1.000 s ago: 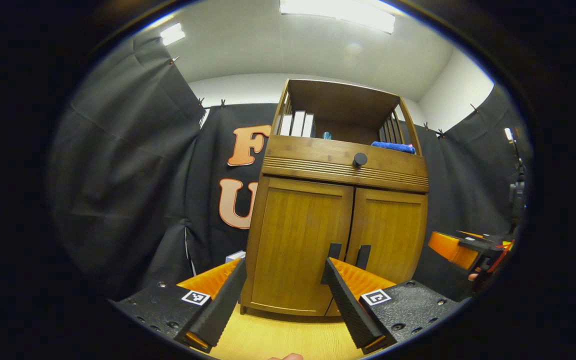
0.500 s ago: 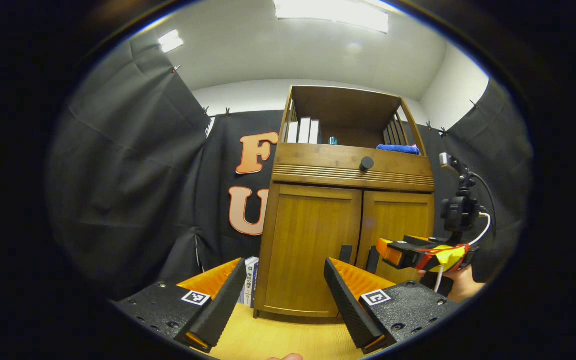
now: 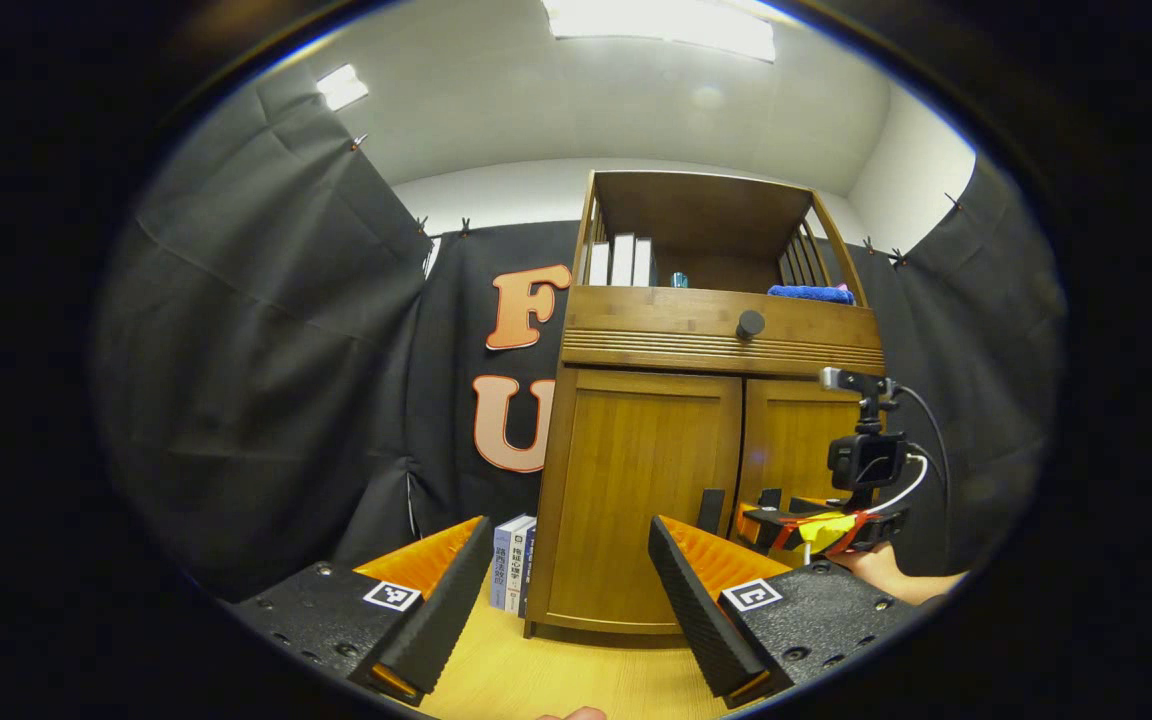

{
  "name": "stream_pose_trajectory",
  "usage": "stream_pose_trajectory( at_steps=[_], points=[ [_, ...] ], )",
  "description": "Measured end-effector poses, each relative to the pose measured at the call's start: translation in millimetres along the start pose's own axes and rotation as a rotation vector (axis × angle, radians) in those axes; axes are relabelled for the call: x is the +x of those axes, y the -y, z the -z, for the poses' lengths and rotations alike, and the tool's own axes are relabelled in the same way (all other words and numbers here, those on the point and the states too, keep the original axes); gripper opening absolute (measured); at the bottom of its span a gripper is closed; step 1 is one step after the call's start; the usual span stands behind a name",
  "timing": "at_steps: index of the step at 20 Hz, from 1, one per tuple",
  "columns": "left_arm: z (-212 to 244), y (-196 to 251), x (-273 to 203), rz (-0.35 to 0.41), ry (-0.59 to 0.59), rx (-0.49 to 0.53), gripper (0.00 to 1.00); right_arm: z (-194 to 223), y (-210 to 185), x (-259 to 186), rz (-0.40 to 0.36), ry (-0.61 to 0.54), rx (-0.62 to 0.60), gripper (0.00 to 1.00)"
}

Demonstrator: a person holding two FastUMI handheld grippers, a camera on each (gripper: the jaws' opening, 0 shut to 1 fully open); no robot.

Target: Open the right door of the double-door shoe cabinet with the right hand, and open the left door with the left hand.

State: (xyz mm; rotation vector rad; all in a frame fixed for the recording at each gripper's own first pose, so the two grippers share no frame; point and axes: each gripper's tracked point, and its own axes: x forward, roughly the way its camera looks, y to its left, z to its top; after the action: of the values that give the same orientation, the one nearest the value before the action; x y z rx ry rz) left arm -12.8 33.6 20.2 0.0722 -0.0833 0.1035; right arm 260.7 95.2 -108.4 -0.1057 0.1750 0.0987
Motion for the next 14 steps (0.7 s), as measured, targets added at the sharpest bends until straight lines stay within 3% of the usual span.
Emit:
stream_pose_trajectory(
  at_steps=[1, 2, 3, 4, 5, 6, 7, 8, 9, 10, 11, 12, 14],
  points=[
    [0, 1, 0, 0.001, 0.003, 0.005, 0.95, 4, 2, 3, 0.005, -0.019, 0.006, 0.98],
    [-1, 2, 1, 0.002, 0.003, 0.008, 0.95, 7, 4, 7, 0.007, -0.031, 0.013, 0.89],
    [1, 3, 2, 0.005, 0.001, 0.01, 0.92, 9, 6, 11, 0.011, -0.035, 0.02, 0.98],
    [3, 5, 4, 0.007, -0.003, 0.008, 0.94, 11, 7, 14, 0.015, -0.041, 0.022, 0.97],
    [5, 5, 5, 0.008, -0.009, 0.005, 0.95, 11, 11, 14, 0.03, -0.039, 0.016, 0.89],
    [7, 5, 7, 0.004, -0.016, 0.003, 0.94, 11, 11, 13, 0.03, -0.036, 0.02, 0.97],
    [9, 4, 9, -0.002, -0.022, 0.002, 0.92, 11, 11, 13, 0.031, -0.034, 0.022, 0.92],
    [11, 4, 11, -0.004, -0.026, 0.0, 0.95, 11, 11, 14, 0.034, -0.033, 0.02, 0.86],
    [12, 3, 12, -0.007, -0.026, -0.001, 0.95, 11, 15, 14, 0.052, -0.03, 0.012, 0.92],
    [12, 2, 12, -0.011, -0.027, -0.002, 0.95, 12, 13, 14, 0.046, -0.033, 0.014, 0.86],
    [12, 1, 12, -0.014, -0.027, -0.003, 0.95, 11, 12, 13, 0.044, -0.032, 0.013, 0.87],
    [13, 1, 11, -0.015, -0.027, -0.003, 0.92, 14, 5, 15, 0.008, -0.043, 0.027, 0.77],
    [14, -1, 11, -0.018, -0.028, -0.006, 0.95, 17, -2, 12, -0.037, -0.065, 0.053, 0.55]
  ],
)
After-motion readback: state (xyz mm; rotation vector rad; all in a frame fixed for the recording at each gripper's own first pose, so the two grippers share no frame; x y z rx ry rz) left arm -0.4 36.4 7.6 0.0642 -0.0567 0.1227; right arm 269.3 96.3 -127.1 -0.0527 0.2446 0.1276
